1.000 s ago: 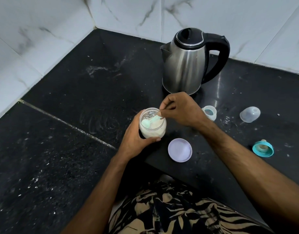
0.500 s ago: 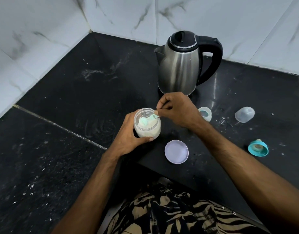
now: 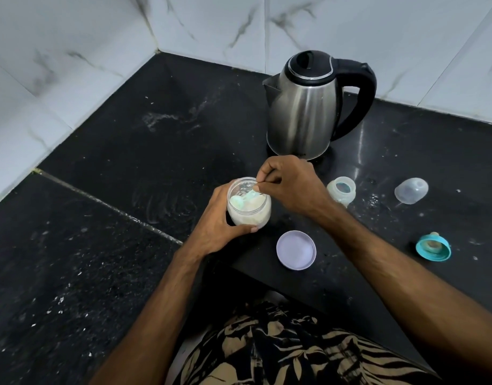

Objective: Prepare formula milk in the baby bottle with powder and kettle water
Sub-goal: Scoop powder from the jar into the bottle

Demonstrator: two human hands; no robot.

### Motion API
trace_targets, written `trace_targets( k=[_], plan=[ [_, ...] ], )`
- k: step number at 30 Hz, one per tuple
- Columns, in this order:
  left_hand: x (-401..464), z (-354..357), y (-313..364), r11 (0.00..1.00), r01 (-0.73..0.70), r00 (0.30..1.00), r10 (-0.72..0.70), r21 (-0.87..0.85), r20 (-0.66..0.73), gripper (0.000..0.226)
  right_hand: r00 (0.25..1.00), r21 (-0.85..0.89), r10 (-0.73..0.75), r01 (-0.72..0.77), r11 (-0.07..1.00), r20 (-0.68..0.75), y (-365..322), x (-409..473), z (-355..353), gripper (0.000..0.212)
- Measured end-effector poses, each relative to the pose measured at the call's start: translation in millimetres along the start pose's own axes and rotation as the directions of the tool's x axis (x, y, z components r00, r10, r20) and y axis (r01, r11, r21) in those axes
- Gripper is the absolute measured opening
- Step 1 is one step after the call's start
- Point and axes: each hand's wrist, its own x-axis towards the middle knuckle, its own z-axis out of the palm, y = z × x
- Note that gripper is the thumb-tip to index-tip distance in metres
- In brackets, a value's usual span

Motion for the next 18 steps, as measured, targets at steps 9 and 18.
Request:
trace_targets(
  k=[9, 18],
  plan=[
    [0.4, -0.2, -0.2, 1.0, 0.001, 1.0, -0.001, 0.023, 0.006, 0.097, 0.998, -0.002, -0.001, 0.0, 1.0, -0.068, 6.4, 0.9, -1.0, 0.019],
    [0.2, -0.4, -0.3, 1.0, -0.006, 1.0, 0.006, 0.016, 0.006, 0.098, 0.998, -0.029, -0.02, 0.019, 0.999, -0.052, 2.4, 1.6, 2.2, 0.017]
  ],
)
